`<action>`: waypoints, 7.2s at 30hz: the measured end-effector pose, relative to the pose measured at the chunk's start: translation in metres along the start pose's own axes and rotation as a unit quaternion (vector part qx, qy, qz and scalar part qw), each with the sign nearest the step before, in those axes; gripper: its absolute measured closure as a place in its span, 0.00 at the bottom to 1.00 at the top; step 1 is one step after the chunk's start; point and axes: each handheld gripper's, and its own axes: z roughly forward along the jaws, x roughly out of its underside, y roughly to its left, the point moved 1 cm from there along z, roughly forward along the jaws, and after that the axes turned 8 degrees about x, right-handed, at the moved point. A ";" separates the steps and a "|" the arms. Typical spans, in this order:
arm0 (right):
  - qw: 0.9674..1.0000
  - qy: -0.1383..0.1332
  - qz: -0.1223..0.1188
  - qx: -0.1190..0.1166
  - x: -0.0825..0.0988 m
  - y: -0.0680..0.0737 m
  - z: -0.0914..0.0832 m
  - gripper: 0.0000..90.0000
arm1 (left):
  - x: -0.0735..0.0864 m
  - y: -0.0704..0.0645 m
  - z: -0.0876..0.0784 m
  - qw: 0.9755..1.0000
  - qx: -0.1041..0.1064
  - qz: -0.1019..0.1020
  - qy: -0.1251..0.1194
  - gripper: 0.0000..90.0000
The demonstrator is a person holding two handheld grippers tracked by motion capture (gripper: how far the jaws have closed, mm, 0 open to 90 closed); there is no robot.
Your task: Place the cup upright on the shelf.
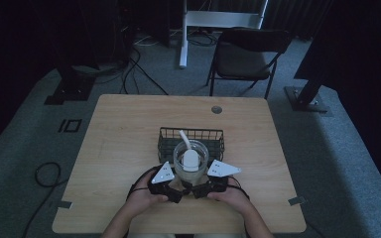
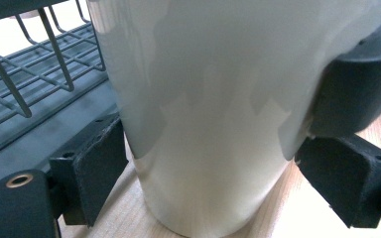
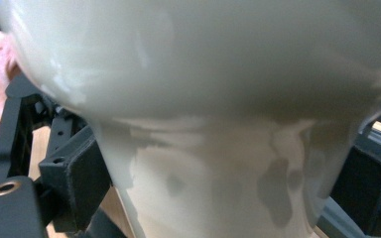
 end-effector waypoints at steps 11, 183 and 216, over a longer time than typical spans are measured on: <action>0.999 -0.024 0.008 0.028 0.007 0.008 -0.001 0.09 | -0.005 -0.002 0.006 1.000 -0.007 -0.005 0.002 0.13; 0.988 -0.043 0.017 0.148 -0.059 -0.069 0.027 0.10 | -0.083 0.093 0.016 0.995 -0.083 -0.047 -0.031 0.13; 0.976 -0.051 0.031 0.208 -0.053 -0.092 -0.069 0.10 | -0.060 0.073 -0.065 0.979 -0.139 -0.098 -0.114 0.16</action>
